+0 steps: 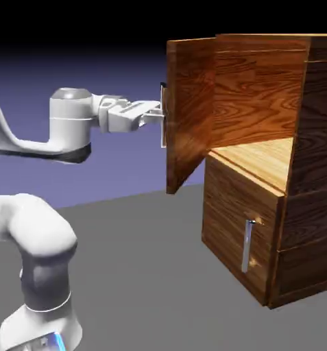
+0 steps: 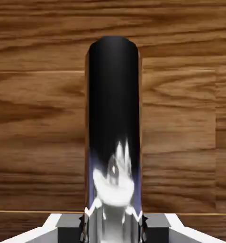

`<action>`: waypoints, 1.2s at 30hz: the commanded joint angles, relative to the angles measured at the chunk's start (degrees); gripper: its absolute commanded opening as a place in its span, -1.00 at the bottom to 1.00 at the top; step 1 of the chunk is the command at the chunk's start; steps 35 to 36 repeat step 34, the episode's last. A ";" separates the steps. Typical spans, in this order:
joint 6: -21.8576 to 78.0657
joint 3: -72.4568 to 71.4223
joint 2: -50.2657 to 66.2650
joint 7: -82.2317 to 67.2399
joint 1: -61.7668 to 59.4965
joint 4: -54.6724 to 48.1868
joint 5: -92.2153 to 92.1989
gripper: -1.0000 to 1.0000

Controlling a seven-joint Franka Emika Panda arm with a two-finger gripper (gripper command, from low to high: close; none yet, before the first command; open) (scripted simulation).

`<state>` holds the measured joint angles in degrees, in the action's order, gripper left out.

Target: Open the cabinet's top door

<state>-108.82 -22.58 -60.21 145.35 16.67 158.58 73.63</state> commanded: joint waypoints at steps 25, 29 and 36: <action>48.58 -51.28 25.38 6.17 -36.14 -40.45 -26.49 -1.00; 51.95 -58.13 24.81 5.48 -44.45 -45.87 -28.39 -1.00; 55.48 -65.40 21.89 3.38 -54.72 -52.94 -31.06 -1.00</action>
